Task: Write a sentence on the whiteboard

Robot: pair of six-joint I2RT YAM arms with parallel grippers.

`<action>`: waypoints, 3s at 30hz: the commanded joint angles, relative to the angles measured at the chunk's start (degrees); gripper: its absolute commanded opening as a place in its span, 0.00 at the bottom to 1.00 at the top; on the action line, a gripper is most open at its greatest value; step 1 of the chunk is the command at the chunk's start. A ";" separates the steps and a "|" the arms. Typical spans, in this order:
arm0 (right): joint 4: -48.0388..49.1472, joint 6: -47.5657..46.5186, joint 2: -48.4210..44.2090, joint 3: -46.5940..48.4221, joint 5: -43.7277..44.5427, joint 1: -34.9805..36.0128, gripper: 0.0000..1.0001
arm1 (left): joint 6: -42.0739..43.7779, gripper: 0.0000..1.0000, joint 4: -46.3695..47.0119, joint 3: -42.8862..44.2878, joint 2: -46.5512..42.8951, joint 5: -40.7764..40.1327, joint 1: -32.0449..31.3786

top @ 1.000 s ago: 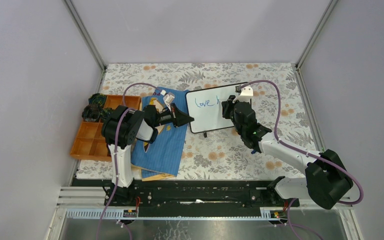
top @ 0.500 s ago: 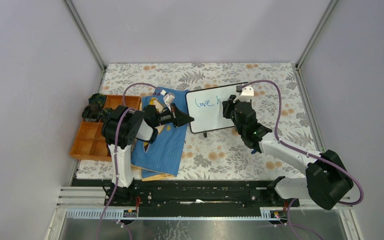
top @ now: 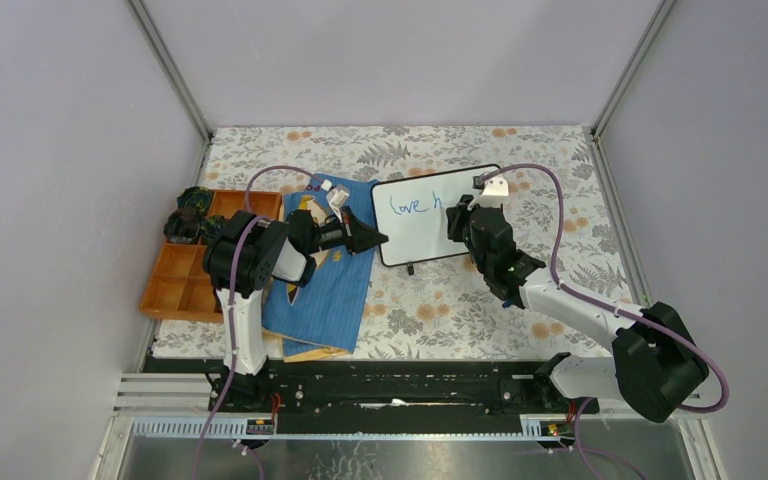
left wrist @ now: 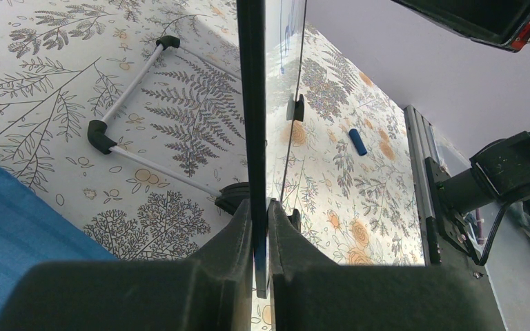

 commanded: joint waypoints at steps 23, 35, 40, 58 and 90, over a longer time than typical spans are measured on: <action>0.03 0.03 -3.62 1.50 1.25 -0.72 0.00 | 4.16 0.00 -5.98 -1.63 2.27 -2.30 0.93; 1.35 -0.16 -1.13 2.80 1.41 -0.72 0.00 | 4.24 0.00 -5.89 -1.70 2.33 -2.27 0.93; 1.00 -0.59 -0.86 2.97 2.40 -0.80 0.00 | 4.26 0.00 -5.93 -1.65 2.37 -2.28 0.99; -0.24 -0.89 -0.77 2.90 5.64 -1.83 0.00 | 4.27 0.00 -5.98 -1.65 2.35 -2.26 0.99; 2.21 -1.63 0.15 2.70 -1.35 -1.85 0.00 | 4.28 0.00 -6.24 -1.57 2.33 -2.28 0.86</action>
